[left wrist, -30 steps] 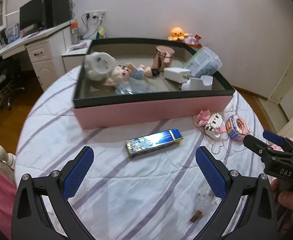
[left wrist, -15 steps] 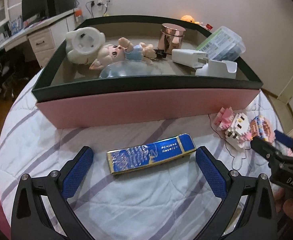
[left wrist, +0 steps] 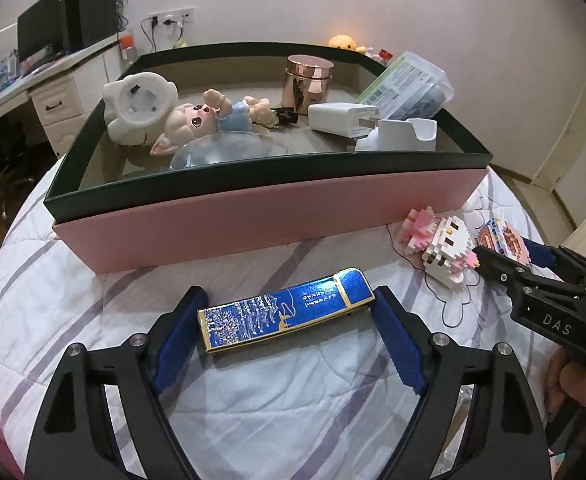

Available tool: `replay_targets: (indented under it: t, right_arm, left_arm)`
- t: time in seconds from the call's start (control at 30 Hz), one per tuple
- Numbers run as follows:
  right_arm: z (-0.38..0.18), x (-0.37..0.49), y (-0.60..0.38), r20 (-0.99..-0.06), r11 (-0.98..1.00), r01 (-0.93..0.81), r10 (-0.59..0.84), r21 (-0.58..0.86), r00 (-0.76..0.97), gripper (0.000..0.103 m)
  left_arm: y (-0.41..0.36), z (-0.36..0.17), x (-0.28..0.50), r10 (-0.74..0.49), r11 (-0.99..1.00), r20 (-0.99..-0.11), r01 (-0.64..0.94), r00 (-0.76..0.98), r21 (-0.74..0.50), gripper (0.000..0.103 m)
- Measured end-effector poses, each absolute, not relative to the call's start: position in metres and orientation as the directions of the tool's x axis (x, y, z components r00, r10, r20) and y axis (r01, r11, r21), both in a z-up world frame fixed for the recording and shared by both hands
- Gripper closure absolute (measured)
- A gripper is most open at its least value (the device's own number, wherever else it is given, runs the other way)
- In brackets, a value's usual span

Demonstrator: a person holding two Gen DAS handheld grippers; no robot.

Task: Organize rigid objects
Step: 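Grasp the blue printed box with left tool while right tool grasps pink block figure, then drop blue box and pink block figure into the pink box, opening both tools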

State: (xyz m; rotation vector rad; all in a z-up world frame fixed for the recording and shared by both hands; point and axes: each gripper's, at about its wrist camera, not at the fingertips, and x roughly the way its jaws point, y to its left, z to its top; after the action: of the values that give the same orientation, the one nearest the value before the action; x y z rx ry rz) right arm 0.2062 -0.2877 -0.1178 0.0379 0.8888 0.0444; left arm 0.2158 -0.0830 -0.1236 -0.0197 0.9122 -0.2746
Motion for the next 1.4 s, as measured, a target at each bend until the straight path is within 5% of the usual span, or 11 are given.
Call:
replay_targets:
  t: [0.77, 1.1, 1.4]
  right_arm:
    - [-0.037, 0.205, -0.26, -0.669, 0.984, -0.156, 0.169, 0.081, 0.724, 0.036]
    - [0.018, 0.272, -0.239, -0.593, 0.975, -0.217, 0.204, 0.05, 0.779, 0.036]
    - [-0.006, 0.362, -0.23, -0.674, 0.974, -0.212, 0.207, 0.077, 0.709, 0.036]
  left_arm:
    - [-0.03, -0.054, 0.21, -0.238, 0.97, -0.683, 0.206, 0.69, -0.13, 0.018]
    - [-0.016, 0.006, 0.278, -0.228, 0.973, -0.585, 0.196, 0.778, -0.119, 0.018]
    - [-0.028, -0.007, 0.366, -0.216, 0.976, -0.637, 0.191, 0.74, -0.108, 0.018]
